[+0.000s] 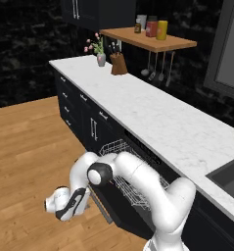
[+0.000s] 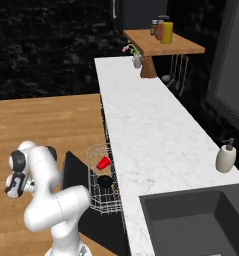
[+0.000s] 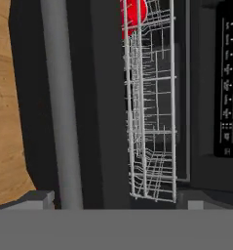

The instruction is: Pick up the cup and bowl from the counter, place them in the dishwasher, and close the dishwasher door.

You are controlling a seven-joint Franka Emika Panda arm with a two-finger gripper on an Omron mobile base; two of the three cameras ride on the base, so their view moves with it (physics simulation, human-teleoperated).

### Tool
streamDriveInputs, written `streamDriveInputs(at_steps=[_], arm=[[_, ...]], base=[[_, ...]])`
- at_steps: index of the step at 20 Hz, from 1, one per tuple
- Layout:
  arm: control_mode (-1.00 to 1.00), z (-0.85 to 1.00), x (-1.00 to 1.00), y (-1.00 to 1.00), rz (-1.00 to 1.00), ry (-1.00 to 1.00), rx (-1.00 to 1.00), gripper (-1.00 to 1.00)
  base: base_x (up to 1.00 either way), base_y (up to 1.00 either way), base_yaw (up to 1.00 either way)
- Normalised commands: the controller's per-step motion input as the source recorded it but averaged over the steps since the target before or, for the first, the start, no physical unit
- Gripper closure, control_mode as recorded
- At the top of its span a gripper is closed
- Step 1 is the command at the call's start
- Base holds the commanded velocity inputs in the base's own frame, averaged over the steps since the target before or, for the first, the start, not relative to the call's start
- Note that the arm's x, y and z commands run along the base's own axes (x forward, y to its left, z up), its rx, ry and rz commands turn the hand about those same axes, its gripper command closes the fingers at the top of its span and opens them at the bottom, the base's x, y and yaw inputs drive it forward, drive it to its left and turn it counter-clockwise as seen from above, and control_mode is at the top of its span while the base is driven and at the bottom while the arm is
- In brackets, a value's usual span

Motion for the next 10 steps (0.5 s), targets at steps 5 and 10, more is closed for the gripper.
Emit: streamDriveInputs(at_steps=[5, 10], arm=[[-1.00, -0.45, 0.45, 0.00, 0.00, 0.00, -0.15, -1.00], [-1.00, -0.58, 0.47, 0.10, 0.00, 0.01, -0.18, -1.00]], base=[[0.00, 0.00, 0.00], [0.00, 0.00, 0.00]])
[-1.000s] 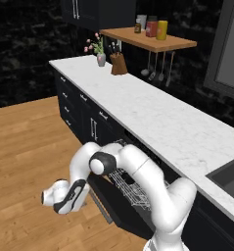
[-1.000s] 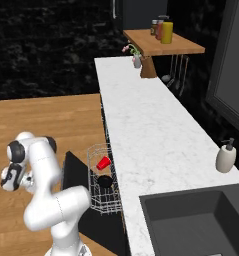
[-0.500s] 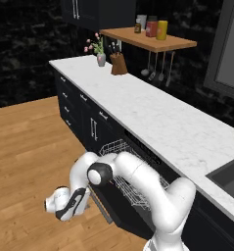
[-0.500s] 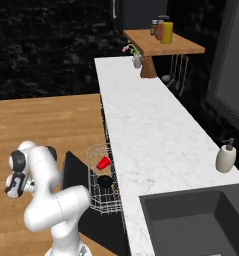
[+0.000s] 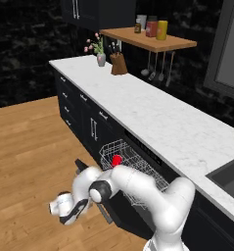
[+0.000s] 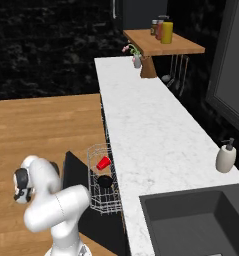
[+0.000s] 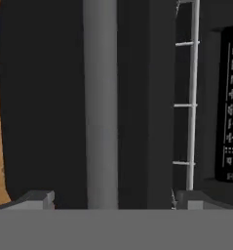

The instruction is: Pick up the cup and bowl from the counter, place them in the dishwasher, and close the dishwasher door.

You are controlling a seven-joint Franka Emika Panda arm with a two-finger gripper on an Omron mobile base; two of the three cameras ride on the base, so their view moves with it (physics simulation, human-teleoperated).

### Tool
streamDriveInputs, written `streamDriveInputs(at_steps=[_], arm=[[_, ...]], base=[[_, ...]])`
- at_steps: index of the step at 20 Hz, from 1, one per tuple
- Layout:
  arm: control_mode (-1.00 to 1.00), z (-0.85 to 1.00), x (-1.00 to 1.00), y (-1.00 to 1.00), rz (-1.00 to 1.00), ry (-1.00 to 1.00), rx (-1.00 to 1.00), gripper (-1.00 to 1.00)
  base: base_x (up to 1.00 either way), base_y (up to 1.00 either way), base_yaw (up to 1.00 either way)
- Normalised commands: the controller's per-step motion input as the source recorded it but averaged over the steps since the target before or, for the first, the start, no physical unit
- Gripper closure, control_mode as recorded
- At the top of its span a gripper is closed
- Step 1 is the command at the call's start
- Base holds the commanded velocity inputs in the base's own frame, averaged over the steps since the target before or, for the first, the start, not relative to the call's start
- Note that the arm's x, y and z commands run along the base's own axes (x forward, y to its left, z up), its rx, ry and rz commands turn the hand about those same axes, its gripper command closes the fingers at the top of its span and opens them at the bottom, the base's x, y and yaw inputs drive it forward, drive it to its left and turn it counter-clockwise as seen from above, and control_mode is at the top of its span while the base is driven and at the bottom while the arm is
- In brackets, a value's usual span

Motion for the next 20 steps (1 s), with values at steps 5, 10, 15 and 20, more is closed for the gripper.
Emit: streamDriveInputs(at_steps=[5, 10, 15, 20], arm=[[-1.00, -0.80, 0.48, 0.32, 0.00, 0.04, -0.22, -1.00], [-1.00, -0.65, 0.47, 0.15, 0.00, 0.05, -0.21, -1.00], [-1.00, -0.17, 0.35, -0.74, 0.00, 0.11, -0.16, -1.00], [-1.00, -0.02, 0.24, -1.00, -0.02, 0.13, -0.20, -1.00]], base=[[0.00, 0.00, 0.00], [0.00, 0.00, 0.00], [0.00, 0.00, 0.00], [0.00, 0.00, 0.00]])
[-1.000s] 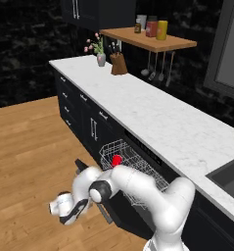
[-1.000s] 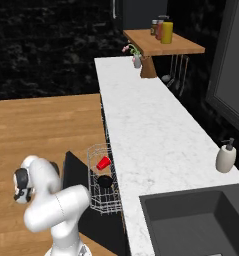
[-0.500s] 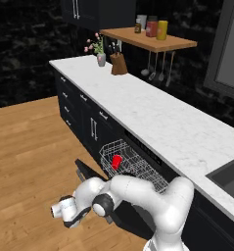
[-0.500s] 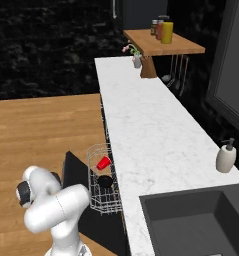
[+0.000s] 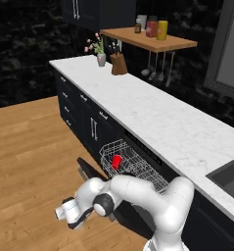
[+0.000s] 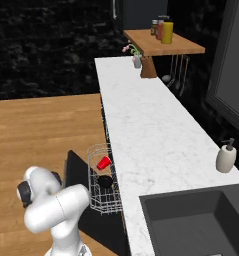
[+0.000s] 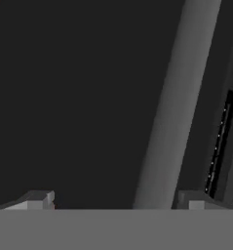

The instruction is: Pick up the cup and bowl from the counter, place them in the dishwasher, and close the dishwasher door.

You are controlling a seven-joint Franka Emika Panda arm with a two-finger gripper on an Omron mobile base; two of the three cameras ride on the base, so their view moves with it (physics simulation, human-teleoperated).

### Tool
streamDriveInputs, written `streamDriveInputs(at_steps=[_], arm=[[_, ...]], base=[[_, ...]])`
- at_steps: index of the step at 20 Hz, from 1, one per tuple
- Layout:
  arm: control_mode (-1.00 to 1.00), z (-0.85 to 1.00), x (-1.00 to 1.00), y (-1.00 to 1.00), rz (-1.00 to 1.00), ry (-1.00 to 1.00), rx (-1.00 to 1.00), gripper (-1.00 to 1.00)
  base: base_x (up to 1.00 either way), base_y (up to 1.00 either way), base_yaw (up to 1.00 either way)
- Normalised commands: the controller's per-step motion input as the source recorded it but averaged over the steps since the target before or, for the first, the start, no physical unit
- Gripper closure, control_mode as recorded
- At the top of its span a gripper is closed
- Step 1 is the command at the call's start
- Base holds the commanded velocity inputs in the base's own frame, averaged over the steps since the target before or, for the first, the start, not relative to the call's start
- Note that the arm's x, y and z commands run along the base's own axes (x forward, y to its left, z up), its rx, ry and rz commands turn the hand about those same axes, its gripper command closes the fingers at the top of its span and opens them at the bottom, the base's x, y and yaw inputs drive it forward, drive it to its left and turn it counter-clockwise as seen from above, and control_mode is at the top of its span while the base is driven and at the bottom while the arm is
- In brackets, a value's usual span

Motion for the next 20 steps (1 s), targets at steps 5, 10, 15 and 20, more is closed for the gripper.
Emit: streamDriveInputs(at_steps=[5, 10, 15, 20], arm=[[-1.00, 0.01, 0.23, -0.86, -0.17, 0.11, -0.39, -1.00], [-1.00, 0.00, 0.38, -0.99, -0.21, 0.10, -0.44, -1.00], [-1.00, 0.00, 0.34, -0.87, -0.24, 0.09, -0.48, -1.00], [-1.00, 0.00, 0.45, -0.87, -0.25, 0.05, -0.47, -1.00]], base=[[0.00, 0.00, 0.00], [0.00, 0.00, 0.00], [0.00, 0.00, 0.00], [0.00, 0.00, 0.00]])
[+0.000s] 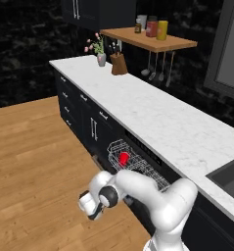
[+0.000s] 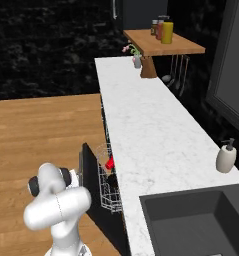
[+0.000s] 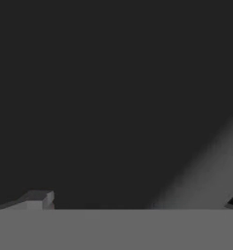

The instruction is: Pick up the cup and bowl from the counter, place them in the dishwasher, and close the dishwasher door.

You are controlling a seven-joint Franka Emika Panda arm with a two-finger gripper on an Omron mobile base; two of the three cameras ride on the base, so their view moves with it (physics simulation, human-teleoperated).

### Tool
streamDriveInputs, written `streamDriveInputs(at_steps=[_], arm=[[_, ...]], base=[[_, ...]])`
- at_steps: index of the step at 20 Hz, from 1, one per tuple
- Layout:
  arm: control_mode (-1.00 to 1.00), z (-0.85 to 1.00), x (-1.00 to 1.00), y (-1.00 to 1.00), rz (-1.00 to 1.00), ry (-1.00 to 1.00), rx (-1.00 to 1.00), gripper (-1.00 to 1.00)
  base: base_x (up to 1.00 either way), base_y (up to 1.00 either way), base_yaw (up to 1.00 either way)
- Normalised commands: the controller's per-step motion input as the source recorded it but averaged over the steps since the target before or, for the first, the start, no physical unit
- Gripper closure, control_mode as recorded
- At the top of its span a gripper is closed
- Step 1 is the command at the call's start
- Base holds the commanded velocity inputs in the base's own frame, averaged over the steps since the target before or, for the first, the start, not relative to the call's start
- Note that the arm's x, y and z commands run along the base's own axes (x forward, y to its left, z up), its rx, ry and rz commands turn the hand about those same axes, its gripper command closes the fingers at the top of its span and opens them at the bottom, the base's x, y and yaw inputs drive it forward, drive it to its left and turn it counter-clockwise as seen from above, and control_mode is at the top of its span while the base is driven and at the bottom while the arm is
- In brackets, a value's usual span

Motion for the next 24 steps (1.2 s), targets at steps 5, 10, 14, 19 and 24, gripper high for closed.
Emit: streamDriveInputs(at_steps=[5, 10, 14, 19, 24], arm=[[-1.00, 0.00, 0.52, -1.00, -0.23, 0.07, -0.43, -1.00], [-1.00, 0.00, 0.53, -1.00, -0.22, 0.07, -0.41, -1.00], [-1.00, 0.00, 0.44, -1.00, -0.18, 0.01, -0.41, -1.00], [-1.00, -0.05, 0.42, -0.93, -0.19, 0.00, -0.43, -1.00], [-1.00, -0.15, 0.48, -0.75, -0.20, 0.00, -0.45, -1.00]], base=[[0.00, 0.00, 0.00], [0.00, 0.00, 0.00], [0.00, 0.00, 0.00], [0.00, 0.00, 0.00], [0.00, 0.00, 0.00]])
